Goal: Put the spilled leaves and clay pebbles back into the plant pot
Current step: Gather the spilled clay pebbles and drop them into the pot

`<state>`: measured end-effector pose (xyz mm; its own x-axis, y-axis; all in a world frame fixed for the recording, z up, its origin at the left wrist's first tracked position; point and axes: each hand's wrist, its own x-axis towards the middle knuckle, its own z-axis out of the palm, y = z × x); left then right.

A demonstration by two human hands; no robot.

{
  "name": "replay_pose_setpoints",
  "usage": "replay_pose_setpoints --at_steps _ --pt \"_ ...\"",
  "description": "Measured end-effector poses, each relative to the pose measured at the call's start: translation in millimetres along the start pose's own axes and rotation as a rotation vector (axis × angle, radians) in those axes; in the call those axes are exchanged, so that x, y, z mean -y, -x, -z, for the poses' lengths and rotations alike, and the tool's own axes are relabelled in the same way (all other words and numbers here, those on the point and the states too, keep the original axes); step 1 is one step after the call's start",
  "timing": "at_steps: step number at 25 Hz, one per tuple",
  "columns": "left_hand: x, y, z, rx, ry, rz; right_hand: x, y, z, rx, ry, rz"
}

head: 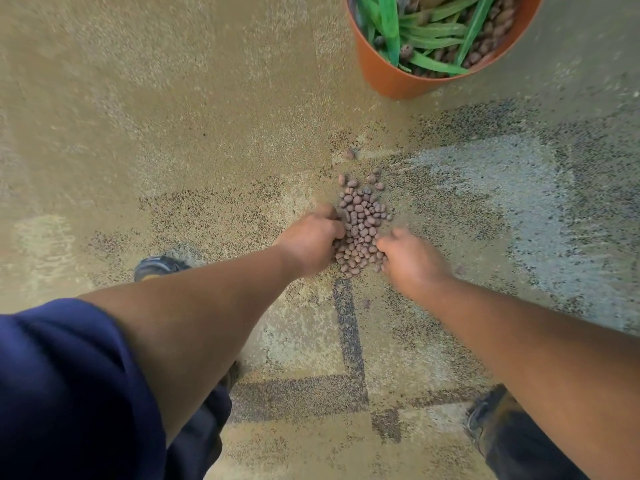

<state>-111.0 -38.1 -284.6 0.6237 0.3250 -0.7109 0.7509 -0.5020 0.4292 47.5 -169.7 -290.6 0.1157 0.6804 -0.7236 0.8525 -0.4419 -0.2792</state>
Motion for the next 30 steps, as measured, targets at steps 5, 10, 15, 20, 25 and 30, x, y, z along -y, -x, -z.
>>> replay_pose_setpoints --at_steps 5,10,15,20,25,30 --pt "2 5 -2 0.04 -0.07 -0.01 -4 2 -1 0.025 0.094 0.008" --pt "-4 3 -2 0.064 -0.106 -0.015 2 4 5 0.002 -0.077 -0.044" --pt "-5 5 -4 0.046 -0.096 -0.008 2 6 3 -0.089 -0.271 -0.168" --pt "-9 0 -7 0.01 0.062 0.108 0 3 4 -0.101 -0.501 -0.34" --pt "-9 -2 -10 -0.042 0.128 0.175 6 0 12 -0.121 -0.667 -0.388" --pt "-8 8 -12 -0.04 0.056 0.054 9 -1 22 -0.156 -0.734 -0.406"
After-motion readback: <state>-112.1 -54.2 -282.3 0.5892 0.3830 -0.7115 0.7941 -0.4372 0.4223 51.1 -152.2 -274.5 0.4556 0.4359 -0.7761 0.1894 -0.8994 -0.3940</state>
